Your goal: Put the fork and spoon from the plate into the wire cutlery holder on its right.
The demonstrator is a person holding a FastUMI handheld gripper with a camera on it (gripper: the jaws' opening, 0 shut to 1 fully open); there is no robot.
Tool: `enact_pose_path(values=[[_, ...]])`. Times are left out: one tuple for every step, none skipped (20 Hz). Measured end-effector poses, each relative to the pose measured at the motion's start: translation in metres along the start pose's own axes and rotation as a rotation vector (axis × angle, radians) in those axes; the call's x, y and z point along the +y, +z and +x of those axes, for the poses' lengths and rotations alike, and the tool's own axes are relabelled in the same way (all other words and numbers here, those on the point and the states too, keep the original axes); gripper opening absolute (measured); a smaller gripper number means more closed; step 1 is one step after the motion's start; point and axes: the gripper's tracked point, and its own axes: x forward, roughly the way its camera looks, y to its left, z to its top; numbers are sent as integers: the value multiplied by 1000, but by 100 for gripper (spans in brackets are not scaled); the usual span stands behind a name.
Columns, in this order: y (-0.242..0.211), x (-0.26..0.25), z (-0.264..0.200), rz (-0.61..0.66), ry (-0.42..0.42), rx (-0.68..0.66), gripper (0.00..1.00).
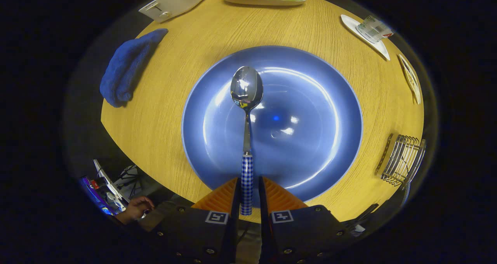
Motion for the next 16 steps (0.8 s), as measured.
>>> enact_pose_path(values=[[4, -1, 1, -13, 5, -12, 26], [4, -3, -1, -2, -11, -20, 26], [-3, -6, -2, -12, -28, 8, 6], [-4, -4, -2, -26, -18, 12, 5], [-2, -3, 1, -34, -11, 4, 5], [-3, -5, -1, -50, -21, 5, 5], [-2, -5, -2, -66, -19, -4, 6], [-4, -5, -3, -79, -14, 0, 5], [-6, -5, -8, -95, -11, 7, 6], [-5, -6, -11, -104, -7, 1, 6], [-6, -9, -15, -116, -11, -2, 6], [-5, -14, -19, -120, -18, -9, 5], [-3, -17, -22, -120, -20, -16, 5], [-3, -21, -25, -115, -17, -16, 5], [-4, -22, -27, -107, -9, -15, 5], [-7, -24, -30, -105, -1, -9, 5]])
